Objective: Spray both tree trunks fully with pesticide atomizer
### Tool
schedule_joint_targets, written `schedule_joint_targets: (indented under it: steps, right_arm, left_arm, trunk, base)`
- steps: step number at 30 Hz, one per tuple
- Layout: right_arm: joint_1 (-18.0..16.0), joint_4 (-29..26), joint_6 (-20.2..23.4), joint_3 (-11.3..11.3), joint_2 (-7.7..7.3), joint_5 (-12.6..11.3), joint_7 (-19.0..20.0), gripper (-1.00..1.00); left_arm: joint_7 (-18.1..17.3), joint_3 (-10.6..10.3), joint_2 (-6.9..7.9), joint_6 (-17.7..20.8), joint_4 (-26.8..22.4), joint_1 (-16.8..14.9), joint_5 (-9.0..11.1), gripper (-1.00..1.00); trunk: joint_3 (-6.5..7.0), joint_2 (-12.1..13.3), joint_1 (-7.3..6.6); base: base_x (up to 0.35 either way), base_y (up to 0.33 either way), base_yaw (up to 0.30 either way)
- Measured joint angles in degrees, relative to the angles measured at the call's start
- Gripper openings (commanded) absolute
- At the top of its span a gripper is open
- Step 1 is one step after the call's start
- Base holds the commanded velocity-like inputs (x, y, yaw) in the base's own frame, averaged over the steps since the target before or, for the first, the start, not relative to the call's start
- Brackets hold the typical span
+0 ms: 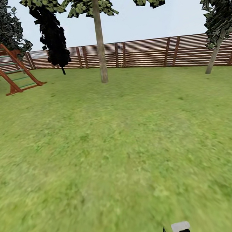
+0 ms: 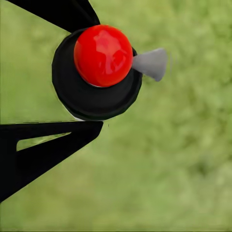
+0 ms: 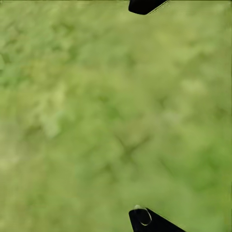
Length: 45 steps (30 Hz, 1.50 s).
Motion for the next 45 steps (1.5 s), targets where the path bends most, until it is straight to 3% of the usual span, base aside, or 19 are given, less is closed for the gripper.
schedule_joint_targets:
  steps: [45]
  right_arm:
    - [0.0, 0.0, -0.02, 0.0, 0.0, 0.0, 0.0, 1.0]
  left_arm:
    - [0.0, 0.0, -0.01, 0.0, 0.0, 0.0, 0.0, -1.0]
  trunk:
    - [0.0, 0.0, 0.0]
  base:
    - [0.338, 0.0, 0.0]
